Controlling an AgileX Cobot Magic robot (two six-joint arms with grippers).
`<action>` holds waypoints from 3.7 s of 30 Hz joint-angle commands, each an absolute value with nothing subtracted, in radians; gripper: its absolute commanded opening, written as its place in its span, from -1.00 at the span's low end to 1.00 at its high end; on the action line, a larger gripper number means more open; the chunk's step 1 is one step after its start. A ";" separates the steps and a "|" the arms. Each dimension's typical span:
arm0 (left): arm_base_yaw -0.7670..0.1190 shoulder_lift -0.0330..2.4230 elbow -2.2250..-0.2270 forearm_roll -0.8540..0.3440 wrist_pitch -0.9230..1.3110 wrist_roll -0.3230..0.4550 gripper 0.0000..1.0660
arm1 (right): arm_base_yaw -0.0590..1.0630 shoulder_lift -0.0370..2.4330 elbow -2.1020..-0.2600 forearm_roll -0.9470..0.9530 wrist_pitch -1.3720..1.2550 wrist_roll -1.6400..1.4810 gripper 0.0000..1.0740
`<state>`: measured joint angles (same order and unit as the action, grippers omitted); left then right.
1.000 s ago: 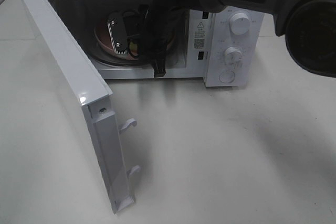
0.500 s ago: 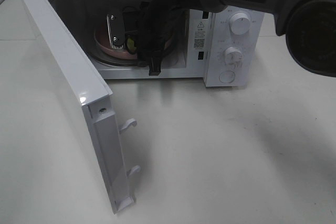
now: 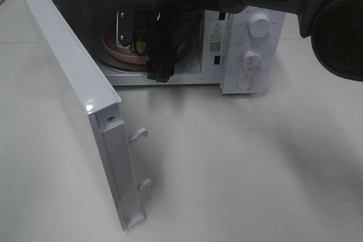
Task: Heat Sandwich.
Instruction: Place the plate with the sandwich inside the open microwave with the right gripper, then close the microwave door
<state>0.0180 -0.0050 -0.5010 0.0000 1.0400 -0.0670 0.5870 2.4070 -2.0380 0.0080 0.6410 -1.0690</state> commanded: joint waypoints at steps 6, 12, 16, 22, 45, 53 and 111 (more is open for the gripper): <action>0.019 -0.030 -0.498 0.000 1.035 -0.067 0.83 | 0.583 2.319 -1.915 0.000 0.601 -1.056 0.44; 0.019 -0.030 -0.498 0.000 1.035 -0.067 0.83 | 0.583 2.268 -1.840 0.000 0.550 -1.054 0.42; 0.019 -0.030 -0.498 0.000 1.035 -0.067 0.83 | 0.583 2.238 -1.799 0.000 0.536 -1.054 0.42; 0.019 -0.030 -0.498 0.000 1.035 -0.067 0.83 | 0.583 2.184 -1.711 -0.033 0.517 -1.051 0.42; 0.019 -0.030 -0.498 0.000 1.035 -0.067 0.83 | 0.580 1.968 -1.363 -0.111 0.361 -1.021 0.42; 0.019 -0.030 -0.498 0.000 1.035 -0.067 0.83 | 0.580 1.873 -1.231 -0.122 0.257 -0.991 0.42; 0.019 -0.030 -0.498 0.000 1.035 -0.067 0.83 | 0.584 1.085 -0.651 -0.119 0.449 -0.011 0.42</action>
